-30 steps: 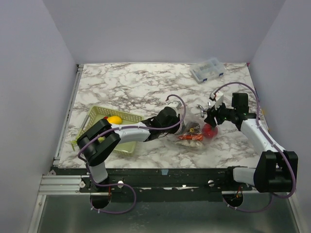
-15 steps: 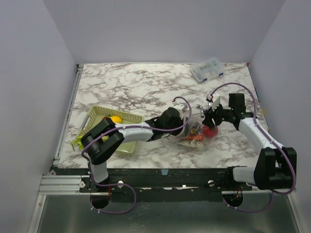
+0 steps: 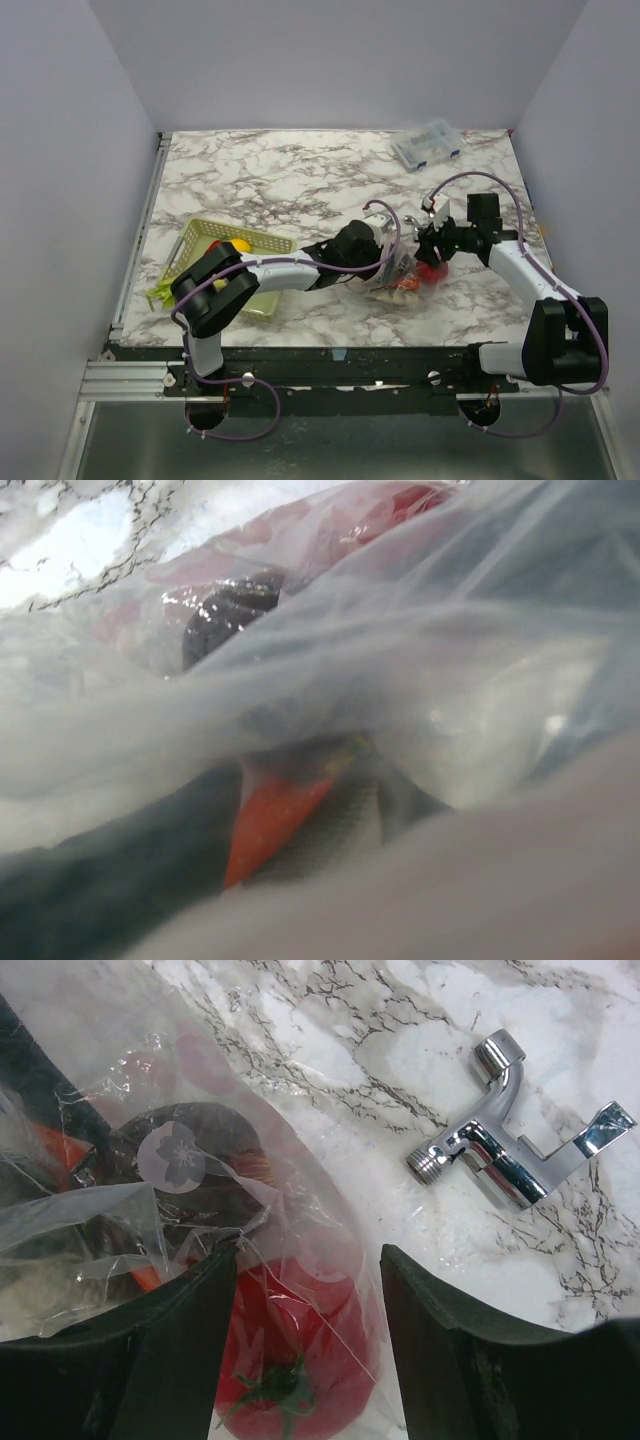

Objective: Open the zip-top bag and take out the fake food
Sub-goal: Pick up the fake fruit from the zipper food storage bag.

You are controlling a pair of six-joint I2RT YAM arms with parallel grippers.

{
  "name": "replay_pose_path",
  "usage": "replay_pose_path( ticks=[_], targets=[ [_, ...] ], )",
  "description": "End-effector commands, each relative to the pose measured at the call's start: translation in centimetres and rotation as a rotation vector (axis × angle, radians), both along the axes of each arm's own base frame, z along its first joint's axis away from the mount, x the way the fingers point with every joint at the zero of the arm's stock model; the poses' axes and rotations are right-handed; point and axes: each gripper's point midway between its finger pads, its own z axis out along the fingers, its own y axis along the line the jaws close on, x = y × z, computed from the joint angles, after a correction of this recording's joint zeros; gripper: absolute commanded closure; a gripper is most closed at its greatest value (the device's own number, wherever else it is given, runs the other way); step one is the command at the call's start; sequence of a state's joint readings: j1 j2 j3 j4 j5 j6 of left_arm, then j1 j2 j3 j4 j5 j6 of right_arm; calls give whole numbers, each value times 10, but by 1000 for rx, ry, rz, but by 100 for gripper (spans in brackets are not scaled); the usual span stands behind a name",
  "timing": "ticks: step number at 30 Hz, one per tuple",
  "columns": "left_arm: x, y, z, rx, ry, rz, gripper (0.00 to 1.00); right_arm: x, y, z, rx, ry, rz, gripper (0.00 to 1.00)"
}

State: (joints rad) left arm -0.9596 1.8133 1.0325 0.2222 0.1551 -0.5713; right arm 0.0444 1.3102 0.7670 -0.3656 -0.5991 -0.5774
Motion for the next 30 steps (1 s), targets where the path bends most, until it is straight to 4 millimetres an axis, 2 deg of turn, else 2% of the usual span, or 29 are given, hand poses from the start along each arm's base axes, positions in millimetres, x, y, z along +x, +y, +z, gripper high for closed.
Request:
replay_pose_path(
  ticks=[1, 7, 12, 17, 22, 30],
  targets=[
    [-1, -20, 15, -46, -39, -56, 41, -5, 6, -1, 7, 25, 31, 37],
    [0, -30, 15, -47, -33, -63, 39, -6, 7, -2, 9, 31, 34, 37],
    [8, -28, 9, -12, -27, 1, 38, -7, 10, -3, 15, 41, 48, 36],
    [16, -23, 11, 7, -46, 56, 29, -10, 12, -7, 14, 63, 63, 36],
    [16, -29, 19, -25, -51, 47, 23, -12, 14, -10, 11, 80, 74, 37],
    [19, -35, 17, -13, -38, 61, 19, -19, 24, -13, 25, 106, 115, 40]
  ],
)
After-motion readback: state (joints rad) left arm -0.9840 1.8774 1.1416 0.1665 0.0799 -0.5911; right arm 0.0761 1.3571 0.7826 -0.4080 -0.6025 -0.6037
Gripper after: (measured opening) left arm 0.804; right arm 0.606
